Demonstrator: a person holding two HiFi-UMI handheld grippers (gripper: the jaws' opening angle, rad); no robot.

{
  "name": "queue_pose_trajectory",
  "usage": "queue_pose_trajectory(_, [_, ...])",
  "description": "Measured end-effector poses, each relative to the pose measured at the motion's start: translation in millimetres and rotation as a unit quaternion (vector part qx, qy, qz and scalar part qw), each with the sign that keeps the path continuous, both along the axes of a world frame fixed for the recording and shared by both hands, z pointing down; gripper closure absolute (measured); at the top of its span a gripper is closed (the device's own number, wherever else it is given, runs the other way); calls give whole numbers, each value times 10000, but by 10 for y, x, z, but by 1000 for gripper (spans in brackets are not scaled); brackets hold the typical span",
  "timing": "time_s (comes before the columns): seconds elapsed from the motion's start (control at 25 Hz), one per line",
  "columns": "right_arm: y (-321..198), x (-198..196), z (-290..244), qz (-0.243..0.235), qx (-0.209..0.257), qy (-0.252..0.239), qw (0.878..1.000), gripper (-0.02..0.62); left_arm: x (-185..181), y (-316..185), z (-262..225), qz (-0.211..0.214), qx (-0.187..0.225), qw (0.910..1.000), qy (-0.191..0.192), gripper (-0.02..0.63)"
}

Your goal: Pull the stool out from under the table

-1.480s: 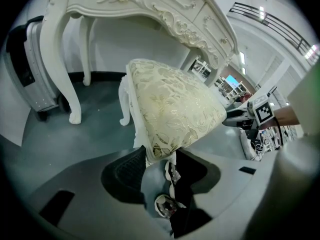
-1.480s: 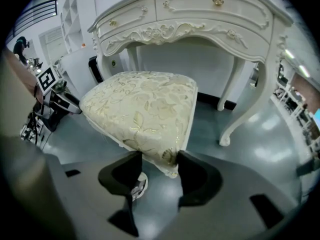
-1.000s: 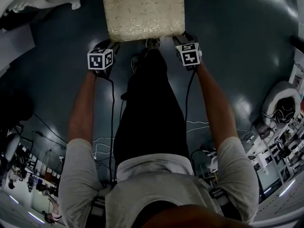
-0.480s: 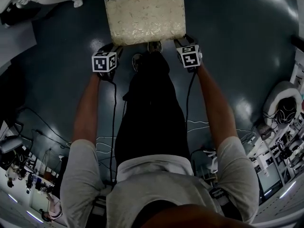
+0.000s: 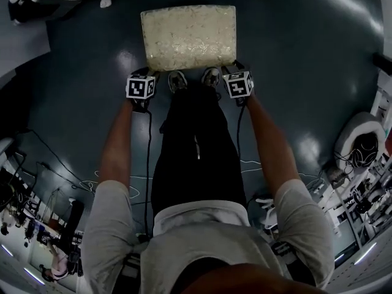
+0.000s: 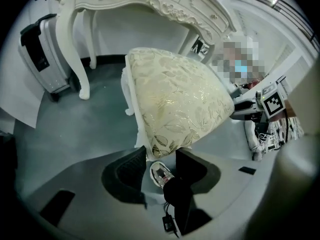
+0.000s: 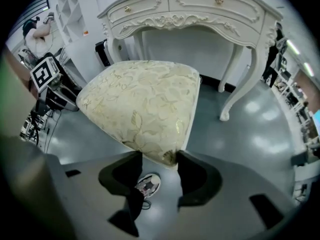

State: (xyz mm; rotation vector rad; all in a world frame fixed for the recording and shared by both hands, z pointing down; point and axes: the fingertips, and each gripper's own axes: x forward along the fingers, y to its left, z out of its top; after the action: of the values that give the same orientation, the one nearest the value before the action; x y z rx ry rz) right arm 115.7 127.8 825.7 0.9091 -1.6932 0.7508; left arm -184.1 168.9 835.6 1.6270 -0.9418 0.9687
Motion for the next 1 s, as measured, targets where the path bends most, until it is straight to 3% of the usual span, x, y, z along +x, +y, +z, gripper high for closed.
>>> queue_pose_trajectory(0.16, [86, -58, -5, -87, -149, 22, 9998, 364, -81, 39, -34, -55, 15, 9997, -244, 423])
queue_pose_trajectory(0.32, [121, -12, -24, 131, -121, 169, 9997, 362, -81, 42, -62, 4, 290, 9947, -985, 446])
queue_pose_trajectory(0.44, [187, -88, -100, 502, -171, 141, 9985, 362, -93, 87, -143, -555, 285, 9885, -1378, 490])
queue_pose_trajectory(0.48, [239, -161, -138, 553, -262, -4, 9981, 370, -47, 128, -192, -749, 198, 9888, -1273, 515])
queue_pose_trajectory(0.52, [313, -255, -178, 528, -398, -203, 9976, 393, 48, 196, -227, -839, 70, 9909, -1049, 584])
queue_pose_trajectory(0.56, [410, -355, -226, 434, -560, -405, 9967, 403, 178, 299, -249, -782, -96, 9938, -785, 584])
queue_pose_trajectory(0.64, [617, -502, -371, 118, -809, -596, 9949, 427, 435, 557, -313, -283, -426, 9977, -444, 584])
queue_pose_trajectory(0.72, [733, -562, -558, -242, -780, -466, 9956, 499, 542, 743, -442, 358, -503, 9970, -468, 584])
queue_pose_trajectory(0.84, [758, -596, -897, -412, -506, -279, 9975, 551, 520, 810, -748, 640, -279, 9956, -628, 584])
queue_pose_trajectory(1.0, [634, -597, -1415, 15, -106, -573, 9983, 569, 651, 520, -1351, 71, 344, 9984, -449, 584])
